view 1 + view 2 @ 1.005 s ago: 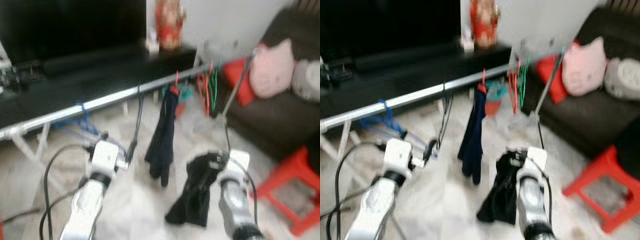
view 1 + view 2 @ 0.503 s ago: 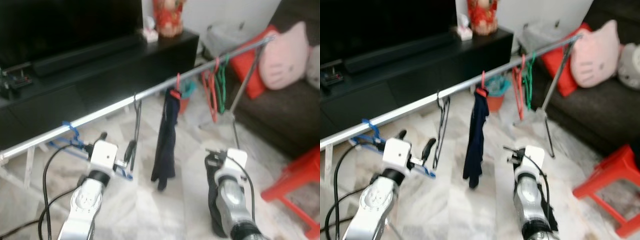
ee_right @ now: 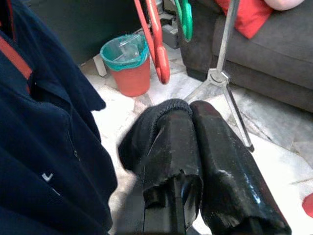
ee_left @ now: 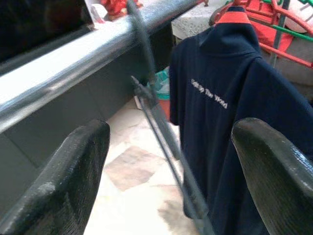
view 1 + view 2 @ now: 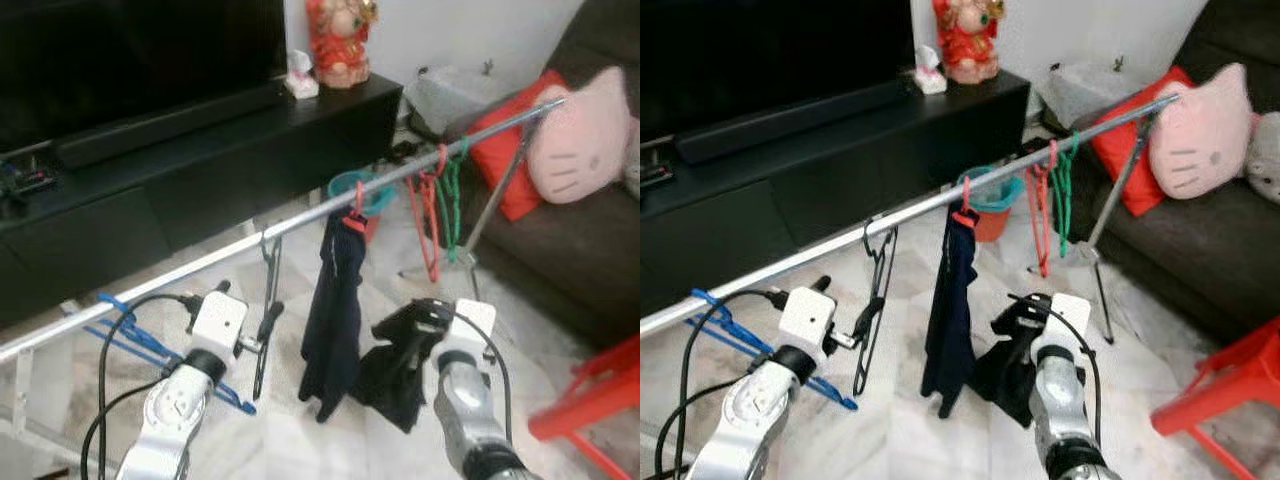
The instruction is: Hang hanger
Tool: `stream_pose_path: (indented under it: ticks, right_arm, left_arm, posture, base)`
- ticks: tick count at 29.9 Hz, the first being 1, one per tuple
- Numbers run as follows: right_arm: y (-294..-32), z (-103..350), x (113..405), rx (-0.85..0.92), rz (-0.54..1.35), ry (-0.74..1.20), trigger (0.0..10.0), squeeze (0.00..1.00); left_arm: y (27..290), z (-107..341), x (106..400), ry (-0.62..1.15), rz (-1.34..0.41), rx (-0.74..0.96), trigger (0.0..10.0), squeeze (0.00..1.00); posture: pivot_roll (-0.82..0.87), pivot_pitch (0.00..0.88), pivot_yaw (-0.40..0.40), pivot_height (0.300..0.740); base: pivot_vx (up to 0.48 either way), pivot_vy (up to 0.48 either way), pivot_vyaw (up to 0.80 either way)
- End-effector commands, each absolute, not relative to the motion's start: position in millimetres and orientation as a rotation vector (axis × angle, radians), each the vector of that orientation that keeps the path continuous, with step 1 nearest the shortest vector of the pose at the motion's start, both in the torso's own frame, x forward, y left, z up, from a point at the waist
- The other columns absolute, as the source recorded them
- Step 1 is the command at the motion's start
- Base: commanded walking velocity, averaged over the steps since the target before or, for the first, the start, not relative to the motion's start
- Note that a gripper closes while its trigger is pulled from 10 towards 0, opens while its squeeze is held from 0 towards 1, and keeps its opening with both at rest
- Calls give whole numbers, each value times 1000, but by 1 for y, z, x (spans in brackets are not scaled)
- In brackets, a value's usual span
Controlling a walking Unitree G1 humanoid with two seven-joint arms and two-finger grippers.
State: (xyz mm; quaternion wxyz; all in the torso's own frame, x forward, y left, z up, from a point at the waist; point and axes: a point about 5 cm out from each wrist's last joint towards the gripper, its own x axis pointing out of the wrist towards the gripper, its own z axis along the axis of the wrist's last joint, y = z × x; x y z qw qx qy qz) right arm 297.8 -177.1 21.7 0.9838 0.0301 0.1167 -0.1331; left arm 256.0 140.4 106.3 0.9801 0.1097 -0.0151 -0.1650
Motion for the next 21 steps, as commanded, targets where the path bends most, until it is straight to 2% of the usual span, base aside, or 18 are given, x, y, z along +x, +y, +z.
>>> stream_pose_path:
  ticks: [1,14,21]
  right_arm:
    - [-185,24,298,46,-284,220,10000,0]
    - [-193,11,289,13,-306,295,10000,0]
    - [-189,17,293,20,-299,262,10000,0]
  left_arm:
    - [134,111,255,-45,-345,203,10000,0]
    - [134,107,257,30,-326,136,10000,0]
    - [134,104,261,49,-300,147,10000,0]
  posture:
    - [17,0,-27,740]
    - [19,0,-29,740]
    - [15,0,-24,740]
  base:
    - [0,0,0]
    - [0,0,0]
    - [0,0,0]
